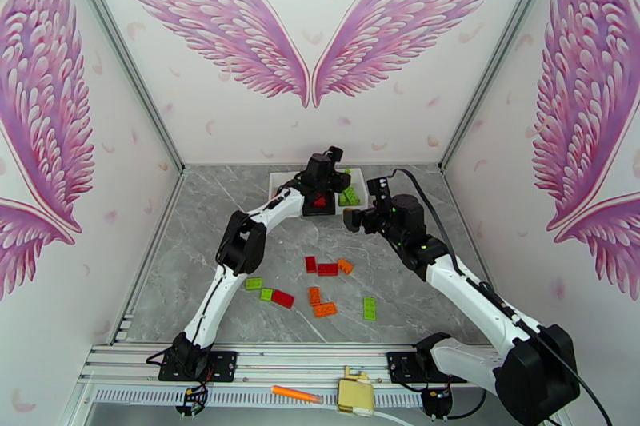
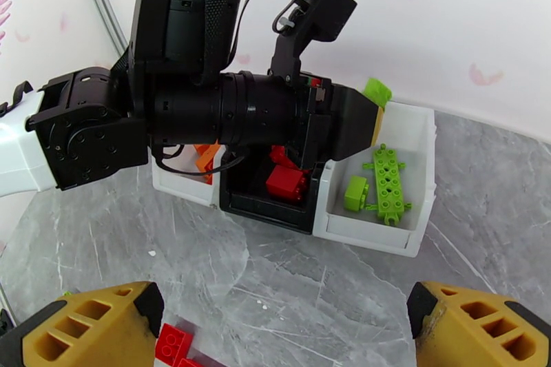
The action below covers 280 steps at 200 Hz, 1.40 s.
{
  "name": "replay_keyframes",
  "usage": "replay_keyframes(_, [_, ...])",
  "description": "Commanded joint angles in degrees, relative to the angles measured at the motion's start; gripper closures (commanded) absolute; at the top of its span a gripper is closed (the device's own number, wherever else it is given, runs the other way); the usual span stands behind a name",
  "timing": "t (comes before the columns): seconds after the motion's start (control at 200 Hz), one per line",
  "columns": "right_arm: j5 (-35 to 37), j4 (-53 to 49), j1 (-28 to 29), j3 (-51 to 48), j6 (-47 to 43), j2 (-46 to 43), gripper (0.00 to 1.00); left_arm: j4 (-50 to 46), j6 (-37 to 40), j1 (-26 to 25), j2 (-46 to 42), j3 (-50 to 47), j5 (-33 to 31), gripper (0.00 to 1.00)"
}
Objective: Sort the legos into containers by color
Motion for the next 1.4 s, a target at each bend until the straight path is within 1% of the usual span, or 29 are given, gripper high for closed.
replay_keyframes(0.0, [1.32, -0.09, -0.04, 0.42, 0.93, -0.21, 0.01, 6.41, 0.41, 0.44, -5.16, -5.41, 1.48, 0.52])
replay_keyframes(0.045, [1.36, -0.37, -0.02, 0.59, 0.97, -0.45, 0.01, 8.86, 1.22, 0.45, -7.40, -8.96, 1.28, 0.47])
replay_keyframes(0.215, [-0.27, -1.02, -0.03, 0.97, 1.37, -1.10, 0.01, 17.80, 3.18, 1.05, -16.66, -22.64, 3.44, 0.38])
replay_keyframes(0.3, [-1.90, -2.13, -0.08, 0.81, 0.78, -1.31, 0.01, 21.52, 5.06, 1.23, -22.37, -30.28, 3.51, 0.31])
replay_keyframes(0.43, [-5.45, -5.08, 0.01, 0.77, -2.22, -2.63, 0.01, 23.54, 9.21, 1.24, -31.27, -40.83, 2.53, 0.21])
replay_keyframes(0.565, [-8.52, -10.40, 0.46, 2.37, -5.30, -3.11, 0.01, 26.14, 11.80, 1.49, -40.12, -51.90, 0.88, 0.15])
replay_keyframes(0.61, [-9.04, -12.41, 1.04, 3.08, -6.37, -3.03, 0.01, 26.73, 12.69, 1.52, -42.82, -55.96, 0.78, 0.13])
replay_keyframes(0.63, [-9.12, -13.47, 1.29, 3.38, -6.86, -2.98, 0.01, 26.86, 13.14, 1.47, -44.03, -57.39, 0.53, 0.11])
replay_keyframes(0.72, [-8.42, -18.00, 3.38, 4.80, -9.47, -2.60, 0.01, 28.30, 14.81, 1.59, -48.98, -63.29, -0.07, 0.08])
replay_keyframes(0.76, [-8.07, -19.94, 4.27, 5.34, -10.35, -2.41, 0.01, 28.02, 15.28, 1.66, -51.03, -65.20, -0.94, 0.05])
replay_keyframes(0.855, [-6.31, -24.48, 7.29, 6.67, -10.77, -2.32, 0.01, 26.86, 16.92, 2.26, -55.69, -69.65, -1.88, 0.03])
replay_keyframes(0.97, [-1.55, -28.41, 11.16, 6.97, -10.20, -1.63, 0.01, 26.56, 19.02, 3.48, -61.08, -75.08, -1.19, 0.02])
replay_keyframes(1.014, [-0.29, -28.87, 11.83, 6.50, -9.11, -0.84, 0.01, 26.79, 19.33, 4.02, -62.78, -76.73, -1.42, 0.01])
replay_keyframes(1.084, [-0.20, -29.27, 12.70, 5.83, -7.45, 0.36, 0.01, 26.95, 19.76, 4.90, -64.79, -79.06, -1.41, 0.01])
replay_keyframes(1.204, [1.79, -32.11, 13.27, 6.39, -4.48, 3.75, 0.00, 24.97, 20.22, 6.32, -66.42, -80.32, -1.71, 0.01])
replay_keyframes(1.249, [1.76, -33.48, 13.33, 6.97, -3.65, 5.36, 0.04, 24.26, 20.22, 6.81, -66.73, -80.43, -1.69, 0.01])
replay_keyframes(1.294, [1.78, -34.83, 13.27, 7.56, -2.94, 7.18, 0.05, 23.94, 20.22, 7.10, -67.23, -80.57, -1.77, 0.01])
replay_keyframes(1.394, [3.37, -38.28, 13.30, 9.17, -1.88, 11.49, 0.11, 24.10, 20.33, 7.47, -68.10, -81.10, -1.65, 0.01])
